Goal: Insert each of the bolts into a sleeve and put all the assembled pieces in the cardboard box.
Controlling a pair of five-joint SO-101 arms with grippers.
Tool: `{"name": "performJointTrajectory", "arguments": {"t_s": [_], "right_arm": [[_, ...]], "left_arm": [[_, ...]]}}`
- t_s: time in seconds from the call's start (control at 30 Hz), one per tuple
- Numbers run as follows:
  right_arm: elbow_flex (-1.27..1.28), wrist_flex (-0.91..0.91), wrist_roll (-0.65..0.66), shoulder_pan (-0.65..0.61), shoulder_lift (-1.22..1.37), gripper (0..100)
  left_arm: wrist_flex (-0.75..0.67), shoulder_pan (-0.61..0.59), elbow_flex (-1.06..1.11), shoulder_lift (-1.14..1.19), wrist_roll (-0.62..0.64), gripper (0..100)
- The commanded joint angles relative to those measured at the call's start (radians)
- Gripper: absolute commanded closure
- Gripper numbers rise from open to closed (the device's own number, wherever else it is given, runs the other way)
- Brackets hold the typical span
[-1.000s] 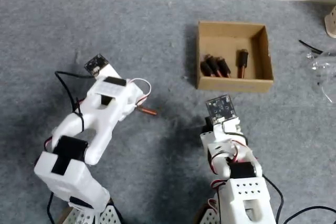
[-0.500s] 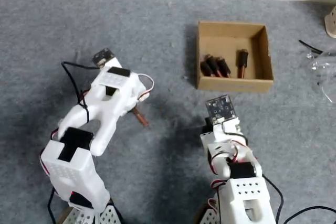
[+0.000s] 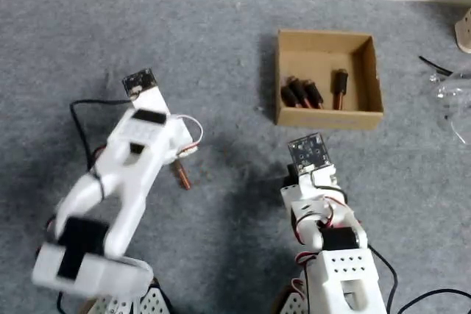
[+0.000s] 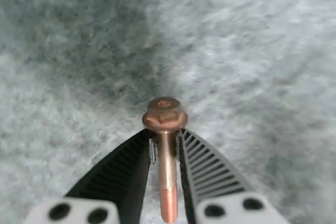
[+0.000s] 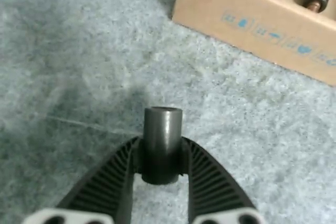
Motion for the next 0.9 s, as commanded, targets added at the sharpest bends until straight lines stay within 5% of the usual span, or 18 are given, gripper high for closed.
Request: {"name": "performJointTrajectory", "arguments": {"t_s": [0.0, 0.87], "right_arm": [[-0.005, -0.002, 0.011, 0.013, -0.021, 99.4], [-0.005, -0.002, 0.011, 0.013, -0.022, 99.4]], "left_arm": [[-0.195, 0.035, 0.197, -0.275, -0.069, 100], [-0.540, 0.081, 0.883, -1.264, -0.272, 100]]}}
